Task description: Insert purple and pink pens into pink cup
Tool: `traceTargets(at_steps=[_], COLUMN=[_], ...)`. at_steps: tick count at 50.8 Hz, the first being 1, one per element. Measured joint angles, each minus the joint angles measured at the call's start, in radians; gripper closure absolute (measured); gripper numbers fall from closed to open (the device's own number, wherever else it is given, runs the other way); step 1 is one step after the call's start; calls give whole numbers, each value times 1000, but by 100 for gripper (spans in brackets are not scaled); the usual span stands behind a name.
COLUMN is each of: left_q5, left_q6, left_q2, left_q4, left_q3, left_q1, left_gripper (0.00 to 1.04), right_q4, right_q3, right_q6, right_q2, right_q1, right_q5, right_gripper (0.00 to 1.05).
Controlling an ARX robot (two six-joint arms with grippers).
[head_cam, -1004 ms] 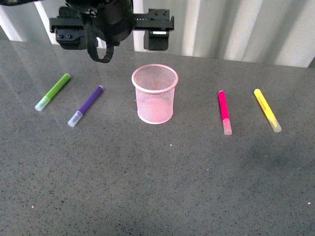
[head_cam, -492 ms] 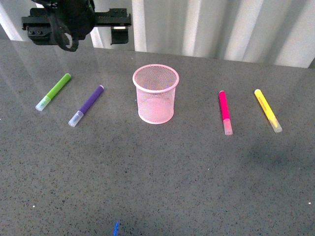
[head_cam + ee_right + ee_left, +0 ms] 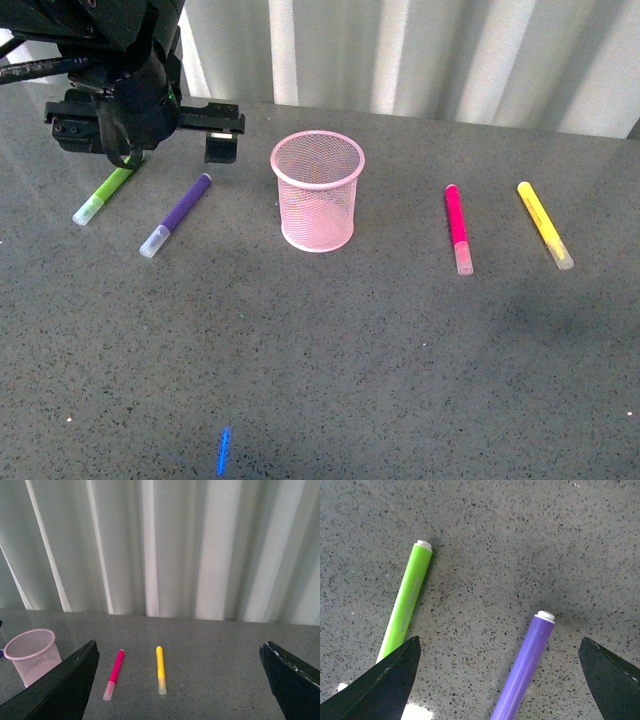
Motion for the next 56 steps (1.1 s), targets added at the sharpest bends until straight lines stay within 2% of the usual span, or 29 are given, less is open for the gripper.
traceTargets(at_steps=[14,40,42,56], left_q5=[51,55,52,49], left_q6=[-37,-21,-16,1], left_q2=[62,151,154,178], left_q4=[-35,-55,-55,-25], left_q3=[30,128,134,154], left_q1=[-19,-24,-24,-24], left_gripper=[7,7,10,61], right_q4=[0,0,0,0], right_q3=[0,0,0,0], right_q6=[0,0,0,0], right_q2=[0,0,0,0], right_q1=[0,0,0,0], right_q5=[0,0,0,0], right_gripper=[7,7,7,7])
